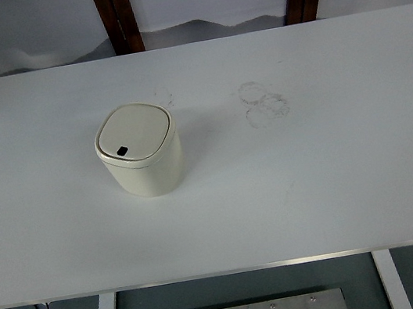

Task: Close trash bin

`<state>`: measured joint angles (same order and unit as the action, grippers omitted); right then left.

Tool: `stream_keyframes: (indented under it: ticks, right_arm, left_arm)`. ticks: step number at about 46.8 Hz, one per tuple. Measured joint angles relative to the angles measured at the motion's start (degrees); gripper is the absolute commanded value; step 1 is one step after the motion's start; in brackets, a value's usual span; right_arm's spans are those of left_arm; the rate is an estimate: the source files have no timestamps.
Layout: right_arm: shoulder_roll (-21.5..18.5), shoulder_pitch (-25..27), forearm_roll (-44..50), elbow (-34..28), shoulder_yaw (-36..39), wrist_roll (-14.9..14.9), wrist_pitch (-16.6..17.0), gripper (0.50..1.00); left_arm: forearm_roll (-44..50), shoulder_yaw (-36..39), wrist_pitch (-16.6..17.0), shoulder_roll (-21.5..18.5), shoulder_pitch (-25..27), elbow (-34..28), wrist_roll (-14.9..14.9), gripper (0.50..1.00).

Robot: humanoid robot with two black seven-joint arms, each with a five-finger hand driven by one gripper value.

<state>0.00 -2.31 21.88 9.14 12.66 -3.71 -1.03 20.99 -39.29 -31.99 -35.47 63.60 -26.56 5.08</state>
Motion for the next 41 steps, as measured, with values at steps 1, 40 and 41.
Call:
stream_keyframes:
  ticks: [1, 40, 41]
  right_arm:
    - [0.0, 0.0, 0.0, 0.0, 0.0, 0.0, 0.0, 0.995]
    - [0.0, -0.01, 0.0, 0.0, 0.0, -0.07, 0.05, 0.995]
    - [0.0, -0.03, 0.0, 0.0, 0.0, -0.07, 0.04, 0.995]
  left_arm:
    - [0.25, -0.23, 0.27, 0.1, -0.66, 0.12, 0.02, 1.0]
    - [1.06, -1.27, 3.13, 0.74, -4.09, 0.72, -1.93, 1.0]
    - [1.06, -1.26, 3.28, 0.75, -4.09, 0.72, -1.93, 1.0]
